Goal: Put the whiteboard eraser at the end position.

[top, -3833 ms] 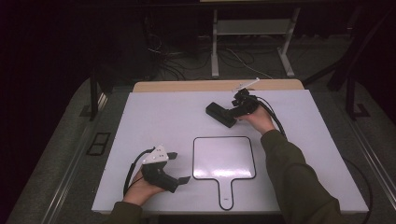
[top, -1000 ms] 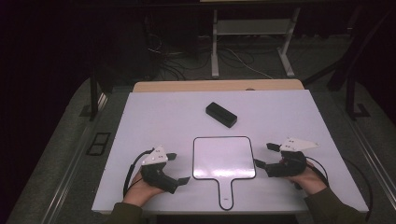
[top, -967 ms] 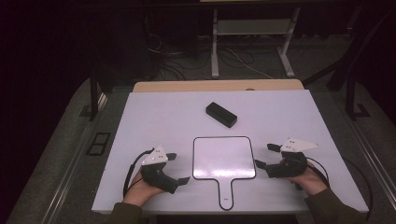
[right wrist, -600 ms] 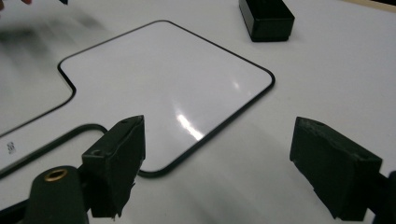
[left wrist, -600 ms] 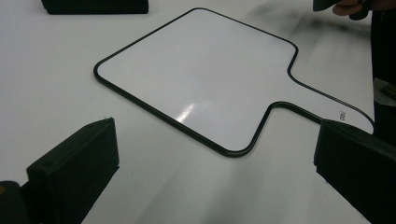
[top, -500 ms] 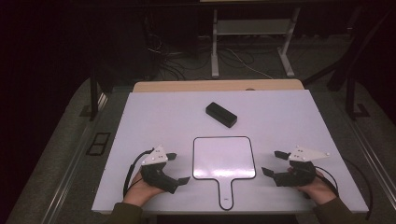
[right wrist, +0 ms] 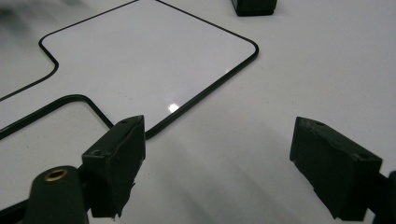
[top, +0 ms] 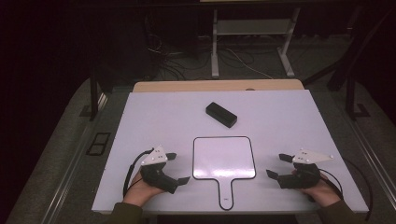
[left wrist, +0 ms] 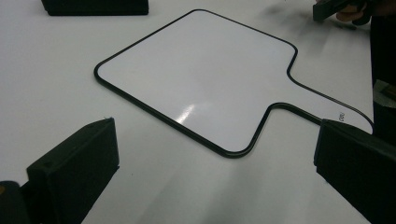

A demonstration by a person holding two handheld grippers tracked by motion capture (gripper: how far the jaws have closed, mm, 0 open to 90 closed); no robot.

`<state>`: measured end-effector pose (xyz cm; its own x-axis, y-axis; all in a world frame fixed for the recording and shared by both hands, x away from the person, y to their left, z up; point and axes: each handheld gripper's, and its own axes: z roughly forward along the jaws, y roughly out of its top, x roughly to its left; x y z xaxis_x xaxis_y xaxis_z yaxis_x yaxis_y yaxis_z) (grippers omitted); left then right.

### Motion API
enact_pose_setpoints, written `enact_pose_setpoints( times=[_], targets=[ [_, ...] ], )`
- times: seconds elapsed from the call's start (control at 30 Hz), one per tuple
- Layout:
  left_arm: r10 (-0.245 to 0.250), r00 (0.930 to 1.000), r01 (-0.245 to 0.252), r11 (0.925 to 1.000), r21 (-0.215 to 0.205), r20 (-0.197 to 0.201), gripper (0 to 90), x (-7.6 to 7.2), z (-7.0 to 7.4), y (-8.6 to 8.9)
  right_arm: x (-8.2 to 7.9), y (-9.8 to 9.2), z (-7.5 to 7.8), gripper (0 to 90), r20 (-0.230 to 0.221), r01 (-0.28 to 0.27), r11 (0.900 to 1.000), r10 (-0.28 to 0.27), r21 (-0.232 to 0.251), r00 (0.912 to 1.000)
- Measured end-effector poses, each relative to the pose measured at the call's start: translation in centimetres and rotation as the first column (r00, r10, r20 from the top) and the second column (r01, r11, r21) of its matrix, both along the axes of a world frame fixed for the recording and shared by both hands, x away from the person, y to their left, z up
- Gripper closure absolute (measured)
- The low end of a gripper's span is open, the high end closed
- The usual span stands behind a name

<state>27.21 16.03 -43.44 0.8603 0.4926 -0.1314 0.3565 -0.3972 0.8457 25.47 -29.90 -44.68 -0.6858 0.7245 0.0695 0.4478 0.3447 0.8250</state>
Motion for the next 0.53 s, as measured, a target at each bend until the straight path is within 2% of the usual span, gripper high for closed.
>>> enact_pose_setpoints(
  times=[0.53],
  targets=[
    [0.001,1.0,-0.001,1.0,0.002,0.0,0.0,-0.01,0.02,-0.03,0.08,-0.04,0.07,16.9,0.002,0.006,1.0,-0.006,0.011,1.0]
  ],
)
